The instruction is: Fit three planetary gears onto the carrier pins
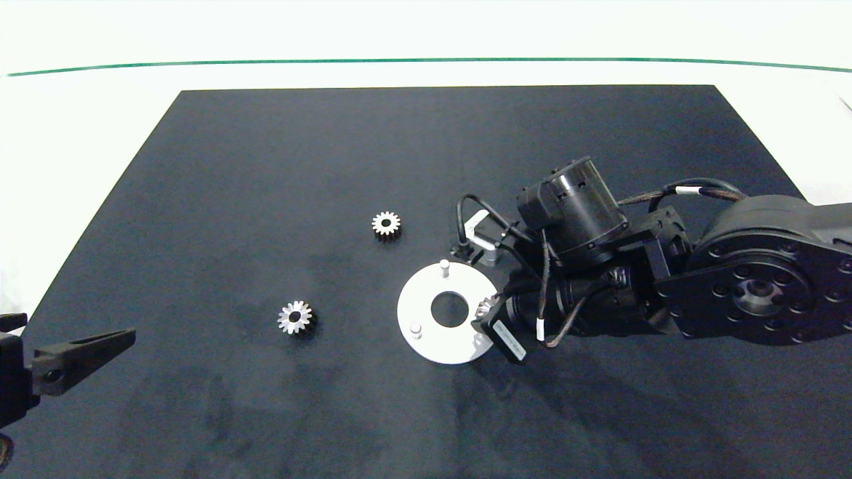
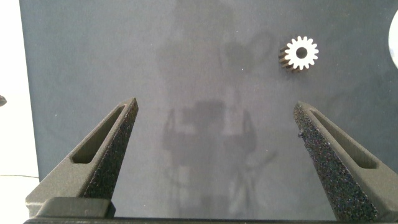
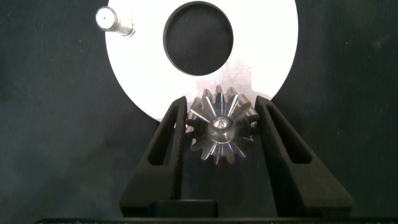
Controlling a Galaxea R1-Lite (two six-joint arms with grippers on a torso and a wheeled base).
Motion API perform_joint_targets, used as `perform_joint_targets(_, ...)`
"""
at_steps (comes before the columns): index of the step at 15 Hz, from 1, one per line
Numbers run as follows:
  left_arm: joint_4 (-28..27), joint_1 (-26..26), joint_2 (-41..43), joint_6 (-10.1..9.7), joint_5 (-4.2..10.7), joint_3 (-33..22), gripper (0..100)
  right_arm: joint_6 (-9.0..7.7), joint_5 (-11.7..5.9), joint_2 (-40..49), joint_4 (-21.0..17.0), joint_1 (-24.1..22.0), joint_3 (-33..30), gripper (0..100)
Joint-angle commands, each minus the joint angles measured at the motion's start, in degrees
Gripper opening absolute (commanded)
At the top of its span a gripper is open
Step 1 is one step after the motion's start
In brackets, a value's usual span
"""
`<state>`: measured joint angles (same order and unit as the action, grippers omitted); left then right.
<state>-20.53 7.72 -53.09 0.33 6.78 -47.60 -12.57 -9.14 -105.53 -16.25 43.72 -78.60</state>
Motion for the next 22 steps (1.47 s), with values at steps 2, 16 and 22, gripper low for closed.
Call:
perform_joint_targets(2, -0.1, -0.2, 0.0, -0.07, 0.08, 0.1, 100, 0.09, 0.09, -0.4, 0.1, 0.1, 0.0, 4)
perform_joint_targets(16, 1.3, 0.5, -1.4, 3.01, -0.01, -1.8, 100, 3.87, -2.11, 3.1, 2.0, 0.0, 0.2, 100)
perform_joint_targets(22, 3.7, 10.3, -7.0, 3.27, -0.27, -2.1, 100, 10.37, -8.44, 24.1, 1.5, -6.9, 10.8, 100)
